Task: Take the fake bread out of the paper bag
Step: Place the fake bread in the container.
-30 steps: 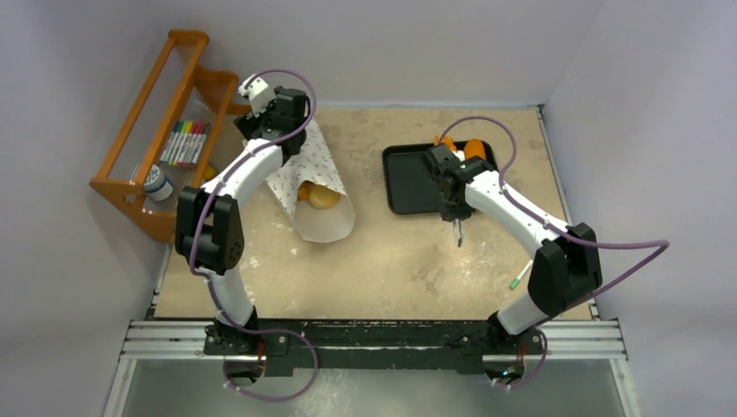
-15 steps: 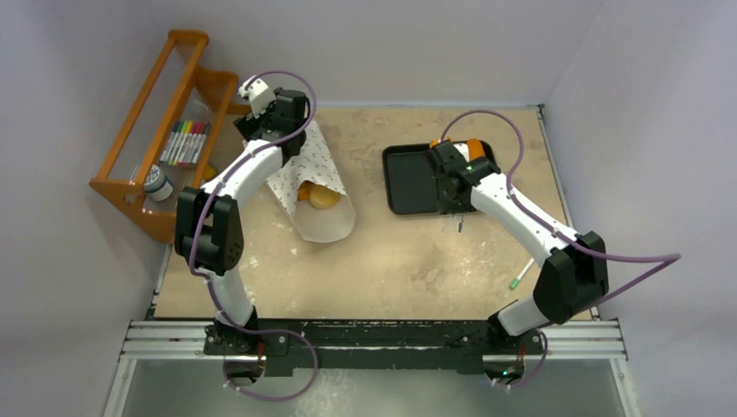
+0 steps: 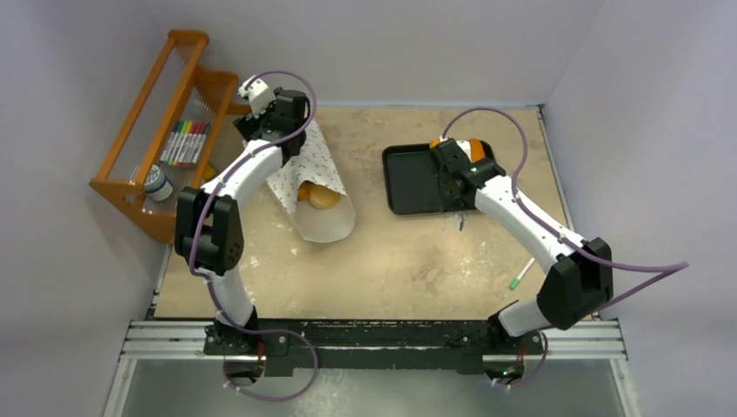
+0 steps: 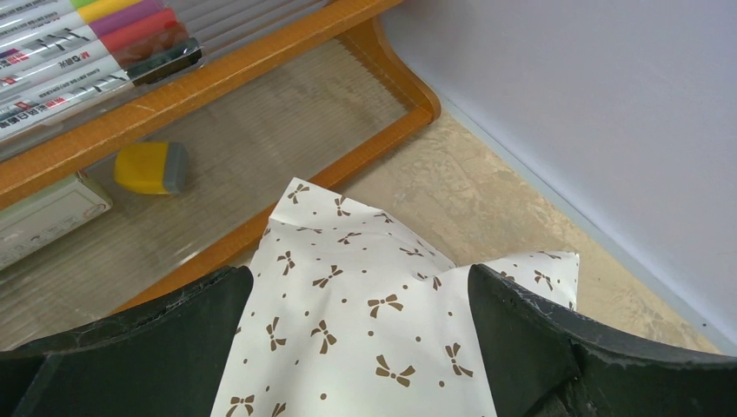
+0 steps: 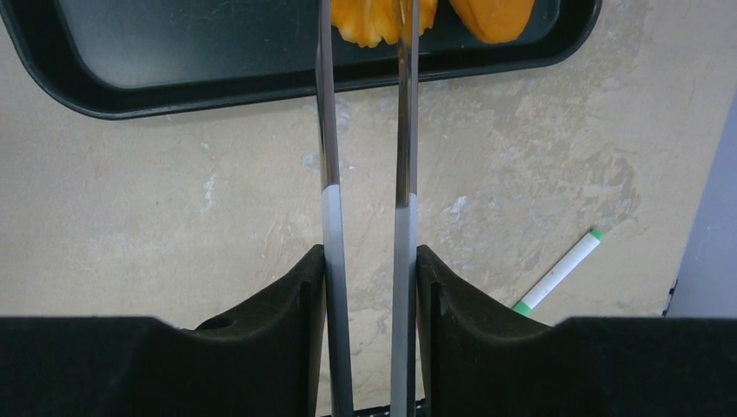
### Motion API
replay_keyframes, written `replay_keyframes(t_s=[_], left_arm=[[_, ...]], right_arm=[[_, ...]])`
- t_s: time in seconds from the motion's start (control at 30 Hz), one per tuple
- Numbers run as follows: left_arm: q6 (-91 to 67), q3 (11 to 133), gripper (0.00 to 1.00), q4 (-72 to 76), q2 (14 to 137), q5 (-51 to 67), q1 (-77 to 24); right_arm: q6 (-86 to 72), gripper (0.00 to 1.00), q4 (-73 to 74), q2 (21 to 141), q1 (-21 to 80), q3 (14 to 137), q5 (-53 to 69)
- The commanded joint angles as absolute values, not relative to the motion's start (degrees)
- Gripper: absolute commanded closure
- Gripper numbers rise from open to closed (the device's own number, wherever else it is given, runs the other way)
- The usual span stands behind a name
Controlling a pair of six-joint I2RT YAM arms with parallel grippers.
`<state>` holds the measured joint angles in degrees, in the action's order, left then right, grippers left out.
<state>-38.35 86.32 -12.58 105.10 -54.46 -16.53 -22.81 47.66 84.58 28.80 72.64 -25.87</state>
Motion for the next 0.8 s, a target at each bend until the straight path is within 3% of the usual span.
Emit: replay_keyframes(t_s=[0.0,0.13,0.77], left_arm=[[-37.40,86.83,0.00,-11.40,102.22,-55.97,-16.68],[-36.91,86.88,0.00,-11.97,102.31,-56.14,-16.70],[-35.33,84.84,0.00,-12.87,101.79,-56.78,-16.02]], right_arm=[[-22.24,0.61,47.86,79.47,29.27,75.22,-27.97],[-23.35,0.62,48.36,76.87,33.18,77.21,-28.53],[-46.11,0.67,61.33,69.47,75.44,80.52,-35.32]])
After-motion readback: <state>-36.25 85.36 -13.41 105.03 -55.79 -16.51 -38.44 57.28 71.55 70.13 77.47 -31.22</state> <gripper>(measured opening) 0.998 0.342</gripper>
